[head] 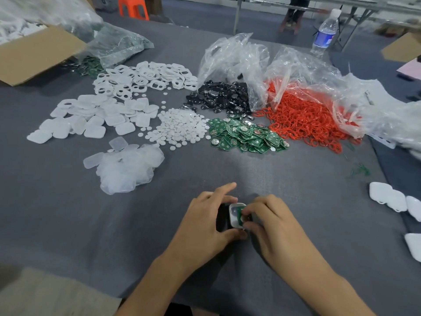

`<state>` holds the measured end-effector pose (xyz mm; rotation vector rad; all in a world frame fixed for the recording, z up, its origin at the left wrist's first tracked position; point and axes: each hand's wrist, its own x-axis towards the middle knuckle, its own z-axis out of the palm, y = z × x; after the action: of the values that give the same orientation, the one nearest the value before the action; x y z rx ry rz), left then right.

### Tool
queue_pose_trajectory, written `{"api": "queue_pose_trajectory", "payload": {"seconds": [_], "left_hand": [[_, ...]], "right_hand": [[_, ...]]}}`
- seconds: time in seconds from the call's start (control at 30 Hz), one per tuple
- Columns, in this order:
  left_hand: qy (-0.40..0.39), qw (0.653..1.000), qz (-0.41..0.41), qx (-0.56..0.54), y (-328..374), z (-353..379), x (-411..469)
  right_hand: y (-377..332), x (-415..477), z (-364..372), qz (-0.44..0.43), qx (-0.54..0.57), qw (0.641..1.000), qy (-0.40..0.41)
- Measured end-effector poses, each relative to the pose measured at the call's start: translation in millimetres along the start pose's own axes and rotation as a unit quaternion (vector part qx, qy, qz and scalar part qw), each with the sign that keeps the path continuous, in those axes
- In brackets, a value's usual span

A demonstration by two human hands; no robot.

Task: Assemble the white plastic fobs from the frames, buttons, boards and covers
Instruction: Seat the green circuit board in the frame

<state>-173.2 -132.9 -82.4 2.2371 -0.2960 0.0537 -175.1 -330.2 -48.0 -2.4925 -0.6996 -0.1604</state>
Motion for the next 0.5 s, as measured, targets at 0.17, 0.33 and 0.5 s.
{"api": "queue_pose_trajectory", "payload": {"seconds": [0.17, 0.33, 0.5], "left_hand": [[0.011, 1.000, -0.007, 0.004, -1, 2, 1], [0.008, 1.000, -0.015, 0.007, -2, 4, 2], [0.008, 1.000, -0.018, 0.002, -1, 4, 1]], "right_hand": [[3, 11, 9, -0.007, -0.013, 1.000, -0.016], [6, 15, 11, -0.004, -0.016, 1.000, -0.025], [3, 18, 9, 0.016, -0.023, 0.999, -0.032]]}}
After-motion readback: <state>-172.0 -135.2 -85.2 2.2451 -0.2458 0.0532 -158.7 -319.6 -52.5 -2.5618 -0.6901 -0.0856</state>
